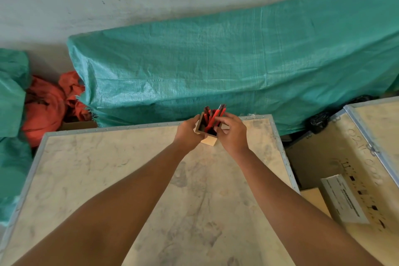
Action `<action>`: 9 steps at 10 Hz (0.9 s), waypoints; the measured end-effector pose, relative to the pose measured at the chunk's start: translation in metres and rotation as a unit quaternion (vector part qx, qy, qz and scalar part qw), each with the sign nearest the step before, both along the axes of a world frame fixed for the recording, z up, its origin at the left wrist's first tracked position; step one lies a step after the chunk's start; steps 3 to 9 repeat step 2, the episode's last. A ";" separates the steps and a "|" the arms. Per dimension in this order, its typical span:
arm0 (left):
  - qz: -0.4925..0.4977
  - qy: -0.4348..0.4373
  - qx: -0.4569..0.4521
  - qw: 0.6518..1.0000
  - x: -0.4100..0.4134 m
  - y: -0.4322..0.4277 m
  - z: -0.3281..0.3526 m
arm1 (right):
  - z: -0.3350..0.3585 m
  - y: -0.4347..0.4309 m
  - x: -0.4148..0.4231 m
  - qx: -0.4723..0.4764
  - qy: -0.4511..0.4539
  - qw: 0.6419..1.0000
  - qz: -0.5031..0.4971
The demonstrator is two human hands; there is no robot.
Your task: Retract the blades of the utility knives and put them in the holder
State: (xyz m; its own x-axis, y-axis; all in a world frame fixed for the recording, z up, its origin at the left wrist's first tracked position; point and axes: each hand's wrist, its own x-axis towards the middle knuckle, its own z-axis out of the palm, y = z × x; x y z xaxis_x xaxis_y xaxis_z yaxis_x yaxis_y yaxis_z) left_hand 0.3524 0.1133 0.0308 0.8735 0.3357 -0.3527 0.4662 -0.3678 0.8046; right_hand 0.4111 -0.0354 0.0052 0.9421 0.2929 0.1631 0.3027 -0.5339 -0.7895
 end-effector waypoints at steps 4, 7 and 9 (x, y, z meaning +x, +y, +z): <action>-0.024 -0.047 0.017 0.998 -0.026 -0.011 0.043 | 0.027 -0.013 -0.019 0.027 -0.003 1.000 0.001; -0.024 -0.047 0.017 0.998 -0.026 -0.011 0.043 | 0.027 -0.013 -0.019 0.027 -0.003 1.000 0.001; -0.024 -0.047 0.017 0.998 -0.026 -0.011 0.043 | 0.027 -0.013 -0.019 0.027 -0.003 1.000 0.001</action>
